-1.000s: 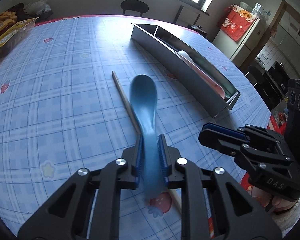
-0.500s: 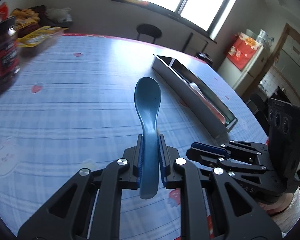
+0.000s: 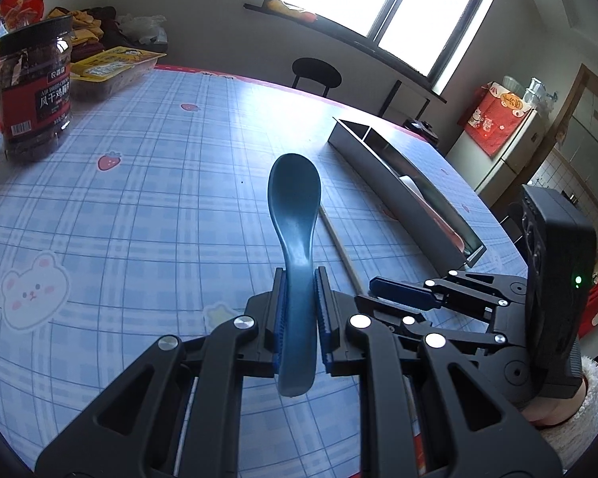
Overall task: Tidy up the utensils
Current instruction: 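Lift the blue spoon with the left gripper while the right gripper grasps the white chopstick, then carry the blue spoon and white chopstick over the steel tray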
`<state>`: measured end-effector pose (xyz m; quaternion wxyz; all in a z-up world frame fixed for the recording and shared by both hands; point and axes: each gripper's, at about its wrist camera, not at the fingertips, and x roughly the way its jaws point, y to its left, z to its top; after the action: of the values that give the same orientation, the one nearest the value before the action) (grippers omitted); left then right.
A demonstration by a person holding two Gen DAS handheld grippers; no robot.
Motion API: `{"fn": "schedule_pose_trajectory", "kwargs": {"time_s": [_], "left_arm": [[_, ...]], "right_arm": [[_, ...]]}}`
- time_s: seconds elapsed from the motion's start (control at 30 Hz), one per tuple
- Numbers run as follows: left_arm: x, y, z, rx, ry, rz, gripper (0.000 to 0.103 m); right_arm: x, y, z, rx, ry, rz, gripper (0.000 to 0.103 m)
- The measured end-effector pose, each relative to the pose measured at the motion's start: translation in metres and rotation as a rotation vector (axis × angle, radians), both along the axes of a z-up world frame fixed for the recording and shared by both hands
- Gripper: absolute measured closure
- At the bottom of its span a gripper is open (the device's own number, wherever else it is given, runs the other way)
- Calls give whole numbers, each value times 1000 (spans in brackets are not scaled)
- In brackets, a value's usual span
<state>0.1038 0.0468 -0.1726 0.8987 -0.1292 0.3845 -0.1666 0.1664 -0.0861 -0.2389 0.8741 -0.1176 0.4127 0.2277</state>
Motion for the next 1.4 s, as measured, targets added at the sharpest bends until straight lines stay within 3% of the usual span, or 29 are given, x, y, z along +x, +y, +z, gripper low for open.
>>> {"fn": "schedule_pose_trajectory", "kwargs": {"time_s": [0.23, 0.6, 0.77, 0.93, 1.13, 1.4], "left_arm": [[1, 5, -3, -15, 1, 7, 85], [-7, 4, 3, -16, -16, 34, 85], [-5, 2, 17, -29, -27, 54, 85], [3, -3, 29, -105, 0, 76, 85], [21, -32, 46, -160, 21, 69, 85], [58, -103, 64, -188, 30, 49, 85]], "right_arm": [[1, -20, 0, 18, -11, -44, 97], [-15, -53, 18, 194, -126, -87, 97], [-17, -66, 23, 272, -119, -87, 97], [-13, -94, 34, 400, -90, -90, 97], [2, -140, 49, 410, -131, -123, 97], [50, -192, 69, 447, -178, -155, 97]]}}
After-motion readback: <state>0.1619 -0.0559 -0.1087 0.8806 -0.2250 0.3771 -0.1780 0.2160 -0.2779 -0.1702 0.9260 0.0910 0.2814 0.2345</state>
